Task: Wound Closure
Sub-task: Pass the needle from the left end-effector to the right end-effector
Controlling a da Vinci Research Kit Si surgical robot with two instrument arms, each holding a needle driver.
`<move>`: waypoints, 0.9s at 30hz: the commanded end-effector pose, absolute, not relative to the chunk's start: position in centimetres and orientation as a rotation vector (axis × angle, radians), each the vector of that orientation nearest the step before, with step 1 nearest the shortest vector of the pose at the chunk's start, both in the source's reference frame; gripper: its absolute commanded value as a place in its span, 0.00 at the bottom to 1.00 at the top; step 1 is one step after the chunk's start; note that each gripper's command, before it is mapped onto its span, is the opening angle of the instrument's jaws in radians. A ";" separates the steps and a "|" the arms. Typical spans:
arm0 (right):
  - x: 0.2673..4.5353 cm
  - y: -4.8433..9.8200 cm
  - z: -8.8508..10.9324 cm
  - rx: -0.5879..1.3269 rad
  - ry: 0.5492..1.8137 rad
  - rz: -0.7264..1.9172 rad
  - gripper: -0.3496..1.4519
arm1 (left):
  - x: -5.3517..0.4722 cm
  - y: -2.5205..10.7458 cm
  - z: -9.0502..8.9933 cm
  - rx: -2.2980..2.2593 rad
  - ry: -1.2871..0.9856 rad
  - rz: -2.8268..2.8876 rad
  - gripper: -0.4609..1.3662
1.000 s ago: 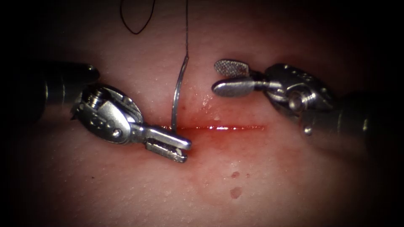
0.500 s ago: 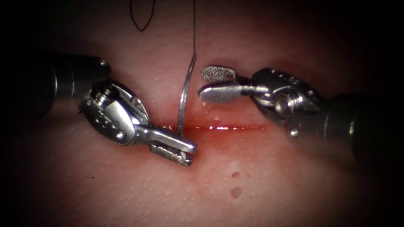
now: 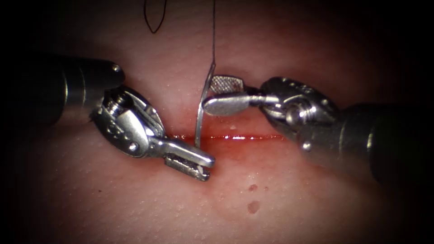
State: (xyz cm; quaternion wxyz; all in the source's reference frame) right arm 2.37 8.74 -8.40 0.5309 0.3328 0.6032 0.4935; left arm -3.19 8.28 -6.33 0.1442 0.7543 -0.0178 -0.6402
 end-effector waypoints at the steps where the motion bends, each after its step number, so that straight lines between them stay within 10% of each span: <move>1: 2.39 8.7 -8.4 0.792 1.441 1.179 0.73 | -3.19 8.3 -6.3 2.172 -0.052 -1.846 0.06; 27: 2.47 8.7 -8.4 0.845 1.431 1.221 0.65 | -3.26 8.2 -6.4 2.172 -0.069 -1.822 0.06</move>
